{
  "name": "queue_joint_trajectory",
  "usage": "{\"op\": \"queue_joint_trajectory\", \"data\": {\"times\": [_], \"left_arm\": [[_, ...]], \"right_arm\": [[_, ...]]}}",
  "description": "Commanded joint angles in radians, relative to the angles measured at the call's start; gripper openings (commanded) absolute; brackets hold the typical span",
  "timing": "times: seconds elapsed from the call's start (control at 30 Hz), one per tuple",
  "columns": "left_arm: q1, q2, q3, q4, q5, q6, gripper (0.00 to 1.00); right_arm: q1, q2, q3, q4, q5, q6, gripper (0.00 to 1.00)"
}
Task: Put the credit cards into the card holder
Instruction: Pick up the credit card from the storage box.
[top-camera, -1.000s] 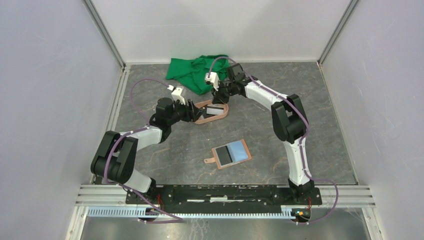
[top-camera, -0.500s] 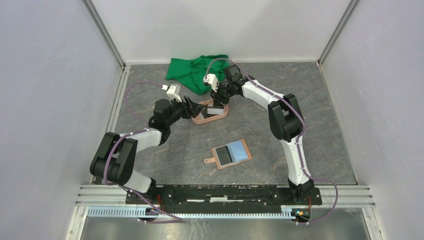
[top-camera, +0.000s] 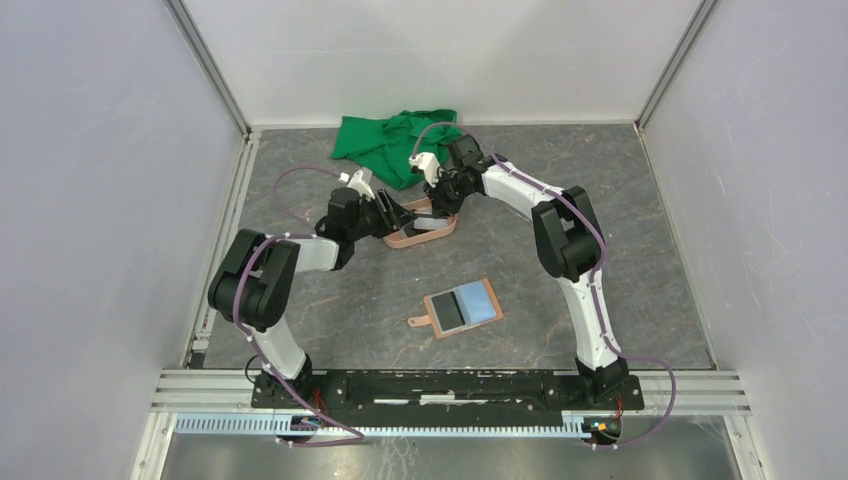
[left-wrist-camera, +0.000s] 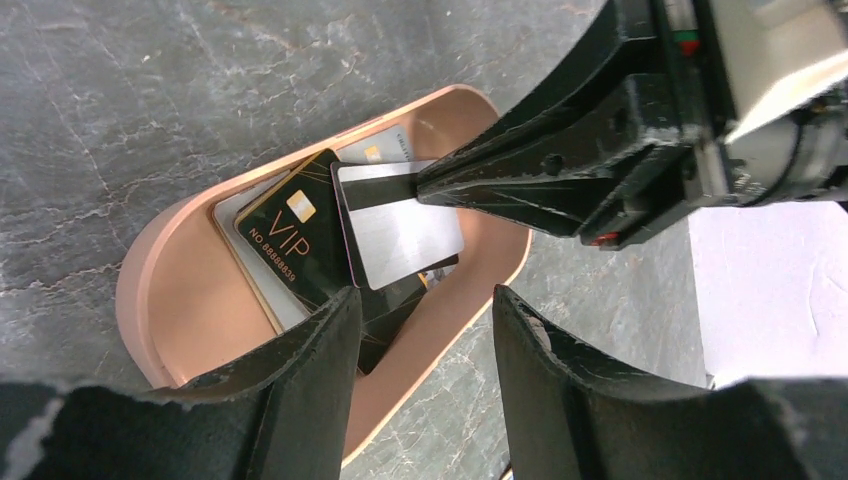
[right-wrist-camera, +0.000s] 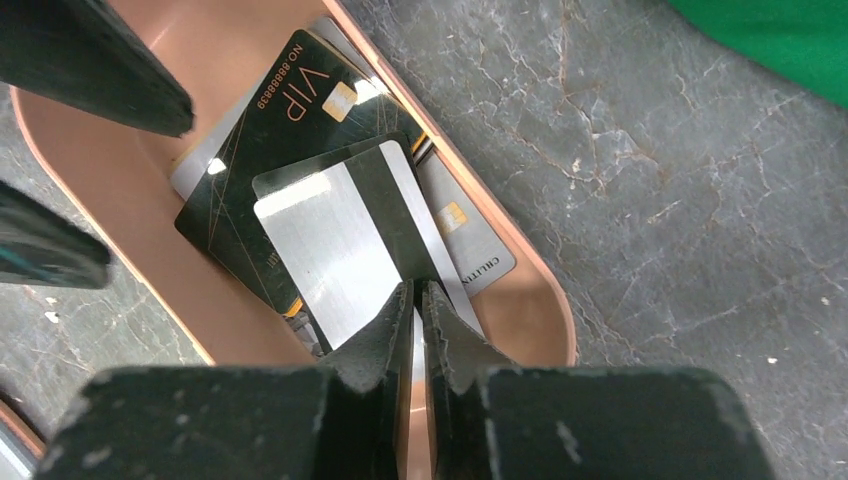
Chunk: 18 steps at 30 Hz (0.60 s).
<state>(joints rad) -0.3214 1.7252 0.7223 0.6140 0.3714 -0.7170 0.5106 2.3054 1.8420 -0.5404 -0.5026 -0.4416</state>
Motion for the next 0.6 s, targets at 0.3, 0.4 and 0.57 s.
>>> {"op": "queue_joint_trajectory", "data": {"times": [0.3,0.4,0.57], "left_arm": [[-0.014,0.109,0.178,-0.228,-0.029,0.027,0.52],[-0.015,0.127,0.198,-0.259,-0.036,0.038,0.51],[-0.015,0.17,0.242,-0.304,-0.044,0.059,0.5]], "right_arm": [[0.005,0.037,0.013,0.042,-0.078,0.084,0.11],[0.003,0.041,0.019,0.046,-0.082,0.087,0.11],[-0.001,0.045,0.02,0.046,-0.092,0.09,0.11]]}}
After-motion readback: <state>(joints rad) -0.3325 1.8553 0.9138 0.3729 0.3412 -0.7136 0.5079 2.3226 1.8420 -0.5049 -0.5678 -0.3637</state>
